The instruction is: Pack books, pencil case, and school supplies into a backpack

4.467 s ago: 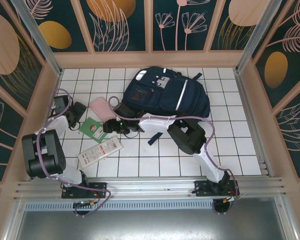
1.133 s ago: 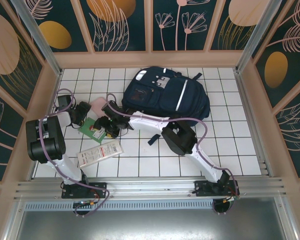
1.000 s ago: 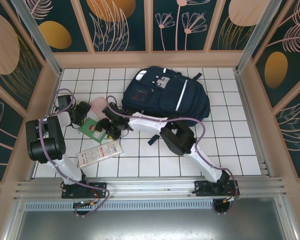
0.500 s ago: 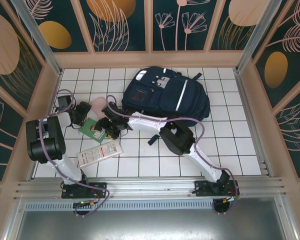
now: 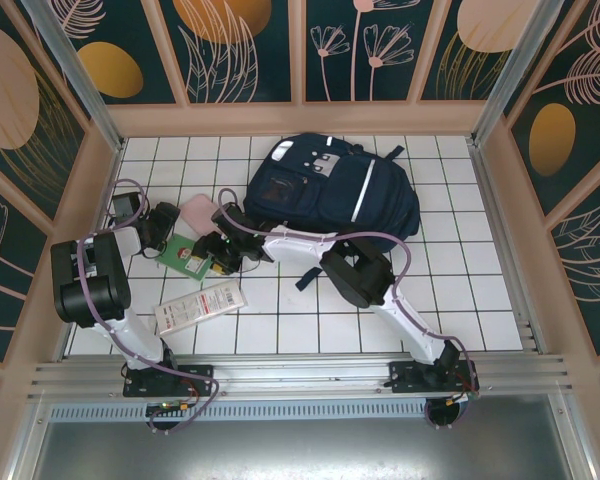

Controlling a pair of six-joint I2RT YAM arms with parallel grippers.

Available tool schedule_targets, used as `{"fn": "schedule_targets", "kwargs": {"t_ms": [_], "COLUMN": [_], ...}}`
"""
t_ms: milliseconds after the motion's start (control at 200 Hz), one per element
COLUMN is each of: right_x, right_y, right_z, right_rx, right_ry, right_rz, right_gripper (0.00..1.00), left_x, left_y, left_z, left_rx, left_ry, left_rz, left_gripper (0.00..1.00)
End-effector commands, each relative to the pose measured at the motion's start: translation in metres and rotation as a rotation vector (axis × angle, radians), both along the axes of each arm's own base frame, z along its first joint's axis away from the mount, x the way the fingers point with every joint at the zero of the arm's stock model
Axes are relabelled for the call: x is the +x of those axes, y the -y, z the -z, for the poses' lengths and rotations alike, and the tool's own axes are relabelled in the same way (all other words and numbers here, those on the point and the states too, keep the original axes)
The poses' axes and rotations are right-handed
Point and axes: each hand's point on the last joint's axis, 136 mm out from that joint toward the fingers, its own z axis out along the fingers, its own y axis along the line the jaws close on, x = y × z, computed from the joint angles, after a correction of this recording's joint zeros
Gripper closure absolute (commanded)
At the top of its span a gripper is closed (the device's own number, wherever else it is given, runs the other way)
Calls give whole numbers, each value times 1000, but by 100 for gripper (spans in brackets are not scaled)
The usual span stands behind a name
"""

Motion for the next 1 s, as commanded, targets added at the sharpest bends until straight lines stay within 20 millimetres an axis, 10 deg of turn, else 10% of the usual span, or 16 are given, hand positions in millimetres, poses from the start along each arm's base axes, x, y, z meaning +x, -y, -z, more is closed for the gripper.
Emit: {"fn": "schedule_targets", "kwargs": {"t_ms": [0, 330, 996], "right_x": [14, 10, 10], "right_y": [-18, -21, -43], "right_z": [-76, -101, -88], "right_rx": [192, 272, 325], "right_ry": [140, 176, 131], "right_rz": [3, 2, -40], "right_gripper": [43, 48, 35], "left_x": [-15, -14, -14], "left_y": [15, 14, 15], "left_z": [12, 12, 10], "left_rx": [-68, -63, -66], "left_ry": [-63, -63, -54], "left_rz": [16, 19, 21], "left_gripper": [26, 27, 27]}}
